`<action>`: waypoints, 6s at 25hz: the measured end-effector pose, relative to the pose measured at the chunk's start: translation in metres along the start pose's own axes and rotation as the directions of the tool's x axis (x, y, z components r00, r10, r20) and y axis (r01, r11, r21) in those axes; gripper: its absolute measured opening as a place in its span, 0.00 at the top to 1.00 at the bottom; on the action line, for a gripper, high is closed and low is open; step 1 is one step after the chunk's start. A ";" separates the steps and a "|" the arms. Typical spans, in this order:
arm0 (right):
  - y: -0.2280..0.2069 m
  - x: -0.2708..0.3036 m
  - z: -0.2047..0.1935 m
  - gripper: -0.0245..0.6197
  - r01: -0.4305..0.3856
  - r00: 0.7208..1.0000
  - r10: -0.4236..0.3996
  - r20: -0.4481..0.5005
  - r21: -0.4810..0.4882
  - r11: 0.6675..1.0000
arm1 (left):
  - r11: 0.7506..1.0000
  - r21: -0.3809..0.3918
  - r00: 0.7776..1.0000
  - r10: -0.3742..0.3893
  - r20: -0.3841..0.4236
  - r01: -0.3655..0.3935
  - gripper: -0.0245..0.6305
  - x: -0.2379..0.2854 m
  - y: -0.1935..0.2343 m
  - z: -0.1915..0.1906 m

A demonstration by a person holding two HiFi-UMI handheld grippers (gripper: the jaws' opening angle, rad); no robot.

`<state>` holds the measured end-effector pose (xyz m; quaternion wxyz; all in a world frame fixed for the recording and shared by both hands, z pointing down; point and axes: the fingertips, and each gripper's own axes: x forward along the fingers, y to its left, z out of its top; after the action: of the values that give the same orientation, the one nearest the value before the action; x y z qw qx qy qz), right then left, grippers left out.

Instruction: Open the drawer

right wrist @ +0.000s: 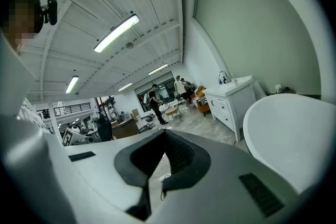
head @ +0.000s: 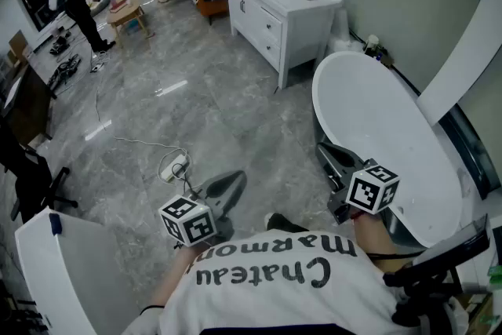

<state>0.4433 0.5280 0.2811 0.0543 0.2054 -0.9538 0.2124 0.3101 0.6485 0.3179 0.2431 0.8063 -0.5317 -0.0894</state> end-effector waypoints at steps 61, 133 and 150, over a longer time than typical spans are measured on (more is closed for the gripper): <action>-0.188 0.263 0.051 0.95 0.064 0.970 -0.077 -0.229 -0.063 0.996 | 0.987 -0.109 0.993 0.113 -0.019 -0.115 0.97 0.169 0.237 0.106; -0.348 0.574 0.159 0.95 0.482 0.876 -0.472 -0.099 0.136 0.865 | 0.983 -0.105 0.960 -0.170 -0.221 0.150 0.97 0.373 0.598 0.335; -0.376 0.703 0.199 0.95 0.310 0.951 -0.310 -0.020 0.115 0.944 | 0.998 -0.042 0.987 -0.057 -0.147 0.051 0.97 0.441 0.663 0.373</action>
<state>-0.0440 -0.1269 0.3792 0.0759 0.3553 -0.8956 0.2567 -0.1955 -0.0695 0.3679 0.2948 0.8201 -0.4882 -0.0460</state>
